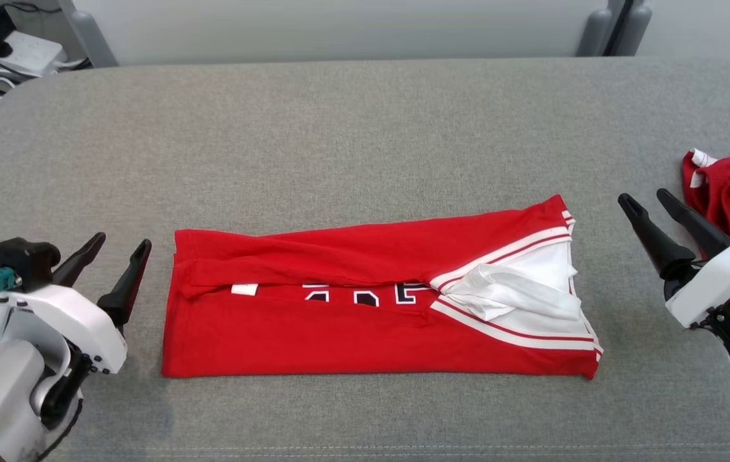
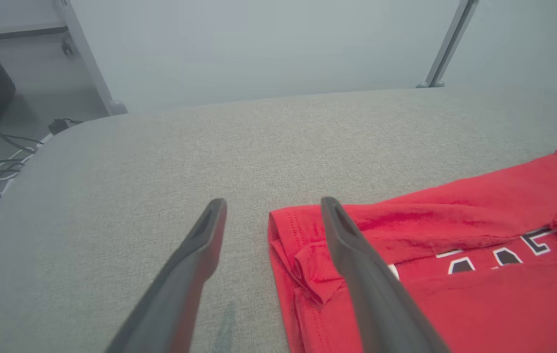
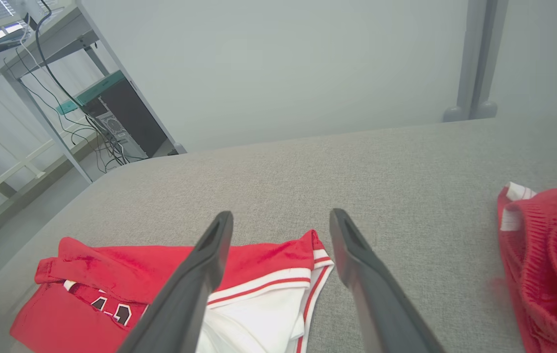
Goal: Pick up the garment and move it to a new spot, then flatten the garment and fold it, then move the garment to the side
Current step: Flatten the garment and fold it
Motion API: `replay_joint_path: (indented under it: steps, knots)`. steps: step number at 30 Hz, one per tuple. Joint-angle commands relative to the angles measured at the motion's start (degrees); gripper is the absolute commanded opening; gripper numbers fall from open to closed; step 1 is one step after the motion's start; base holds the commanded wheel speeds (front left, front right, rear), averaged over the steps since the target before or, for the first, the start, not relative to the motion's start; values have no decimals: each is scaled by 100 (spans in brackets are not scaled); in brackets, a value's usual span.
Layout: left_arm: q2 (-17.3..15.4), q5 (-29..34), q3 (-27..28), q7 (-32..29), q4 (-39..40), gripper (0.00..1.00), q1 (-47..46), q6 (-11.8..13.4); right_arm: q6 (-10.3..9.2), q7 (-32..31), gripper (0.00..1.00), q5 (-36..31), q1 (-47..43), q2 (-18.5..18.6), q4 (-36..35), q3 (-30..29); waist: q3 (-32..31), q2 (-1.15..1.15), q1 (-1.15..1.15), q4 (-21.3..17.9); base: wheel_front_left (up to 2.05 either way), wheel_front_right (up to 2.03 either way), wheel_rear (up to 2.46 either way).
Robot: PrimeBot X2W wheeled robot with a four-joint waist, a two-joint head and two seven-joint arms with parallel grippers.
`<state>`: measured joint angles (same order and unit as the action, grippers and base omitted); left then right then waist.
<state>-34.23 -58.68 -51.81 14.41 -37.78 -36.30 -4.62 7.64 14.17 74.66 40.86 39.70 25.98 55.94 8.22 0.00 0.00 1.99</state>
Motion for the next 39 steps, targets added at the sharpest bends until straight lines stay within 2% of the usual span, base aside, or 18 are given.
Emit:
replay_joint_path:
  steps: [1, 8, 18, 21, 29, 33, 39]
  knots:
    - [-214, 93, 334, 58, 86, 100, -67, 63, -15, 79, 100, -90, -209, 93, -6, -88, -47, 0, 0, 19, 0, 0, 0]
    - [208, 1196, 1808, 58, 710, 100, 776, 431, -15, 82, 100, -982, -778, -388, 302, -1089, -157, 0, 0, 106, 0, 0, 0]
    - [1030, 2487, 3376, 59, 1476, 100, 1872, 645, -15, 82, 100, -2398, -1609, -1280, 629, -2493, -277, 0, 0, 262, 0, 0, 0]
    - [1307, 2763, 3756, 59, 1705, 100, 2132, 607, -15, 83, 100, -2636, -1823, -1512, 753, -2748, -295, 0, 0, 313, 0, 0, 0]
    - [1913, 3340, 4327, 59, 1958, 100, 2546, 389, -15, 83, 100, -3040, -1922, -1931, 1197, -3127, -186, 0, 0, 441, 0, 0, 0]
    - [2115, 3580, 4478, 59, 1960, 100, 2575, 222, -15, 83, 100, -2968, -1812, -2095, 1525, -3193, -110, 0, 0, 560, 0, 0, 0]
    - [2345, 3860, 4663, 59, 1967, 100, 2521, 39, -15, 28, 100, -2640, -1606, -2144, 1868, -3198, 11, 0, 0, 752, 0, 0, 0]
